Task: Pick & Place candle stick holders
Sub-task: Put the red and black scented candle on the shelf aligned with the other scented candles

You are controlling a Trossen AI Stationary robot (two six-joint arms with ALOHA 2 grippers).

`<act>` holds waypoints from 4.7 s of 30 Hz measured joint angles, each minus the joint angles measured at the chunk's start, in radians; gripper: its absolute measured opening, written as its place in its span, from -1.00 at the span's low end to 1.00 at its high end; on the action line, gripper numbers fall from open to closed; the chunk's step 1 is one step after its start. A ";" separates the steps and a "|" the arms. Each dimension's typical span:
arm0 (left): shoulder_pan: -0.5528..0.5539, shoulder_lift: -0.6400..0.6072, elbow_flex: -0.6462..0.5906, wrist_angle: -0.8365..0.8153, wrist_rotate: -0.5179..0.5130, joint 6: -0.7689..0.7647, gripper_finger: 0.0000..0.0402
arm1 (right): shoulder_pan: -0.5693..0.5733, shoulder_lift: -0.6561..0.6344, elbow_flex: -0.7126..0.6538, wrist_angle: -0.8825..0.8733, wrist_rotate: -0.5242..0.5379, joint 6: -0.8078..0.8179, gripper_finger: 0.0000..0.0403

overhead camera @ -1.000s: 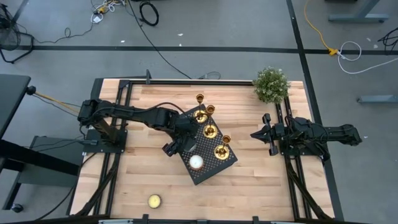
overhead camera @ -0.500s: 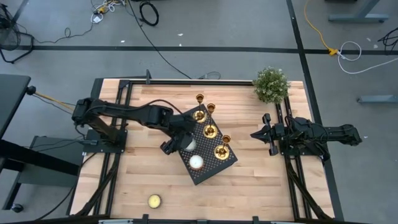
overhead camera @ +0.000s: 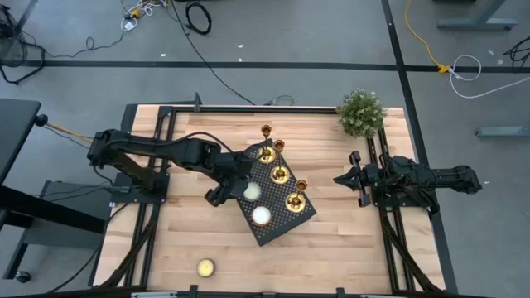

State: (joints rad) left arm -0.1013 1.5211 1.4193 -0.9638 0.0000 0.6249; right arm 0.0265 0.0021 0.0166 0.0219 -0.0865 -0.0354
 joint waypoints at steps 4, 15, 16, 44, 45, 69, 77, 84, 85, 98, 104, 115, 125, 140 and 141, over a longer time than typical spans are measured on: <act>-0.009 -0.019 0.000 -0.020 -0.008 -0.018 0.98 | 0.000 0.000 0.000 0.000 0.000 0.000 -0.91; -0.070 -0.027 0.000 -0.138 -0.015 -0.091 0.98 | 0.000 0.000 0.000 0.000 0.000 0.000 -0.91; -0.079 -0.027 0.000 -0.140 -0.015 -0.091 0.98 | 0.000 0.000 0.000 0.000 0.000 0.000 -0.91; -0.337 -0.021 0.000 -0.158 -0.071 -0.196 0.98 | 0.000 0.000 0.000 0.000 -0.001 0.000 -0.91; -0.347 -0.021 0.000 -0.158 -0.070 -0.196 0.98 | 0.000 0.000 0.000 0.000 0.000 0.000 -0.91; -0.539 0.015 -0.001 -0.148 -0.045 -0.405 0.98 | 0.000 0.000 0.000 0.000 0.000 0.000 -0.91; -0.649 0.020 -0.001 -0.119 -0.108 -0.404 0.98 | 0.000 0.000 0.000 0.000 -0.001 0.000 -0.91; -0.730 0.019 -0.001 -0.093 -0.120 -0.404 0.98 | 0.000 0.000 0.000 0.000 0.000 0.000 -0.91; -0.738 0.019 -0.001 -0.089 -0.120 -0.404 0.98 | 0.000 0.000 0.000 0.000 0.000 0.000 -0.91; -0.808 0.018 -0.044 -0.044 -0.163 -0.375 0.98 | 0.000 0.000 0.000 0.000 0.000 0.000 -0.91; -0.813 0.018 -0.095 0.022 -0.141 -0.378 0.98 | 0.000 0.000 0.000 0.000 -0.001 0.000 -0.91; -0.824 0.018 -0.200 0.153 -0.096 -0.378 0.99 | 0.000 0.000 0.000 0.000 -0.001 0.000 -0.91; -0.827 0.018 -0.288 0.309 -0.066 -0.379 0.99 | 0.000 0.000 0.000 0.000 0.000 0.000 -0.91; -0.829 0.018 -0.305 0.360 -0.065 -0.463 0.99 | 0.000 0.000 0.000 0.000 0.000 0.000 -0.91; -0.829 0.018 -0.297 0.350 -0.063 -0.477 0.99 | 0.000 0.000 0.000 0.000 -0.001 0.000 -0.91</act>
State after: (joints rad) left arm -0.9298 1.5394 1.1227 -0.6138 -0.0632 0.1482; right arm 0.0265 0.0025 0.0166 0.0216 -0.0872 -0.0353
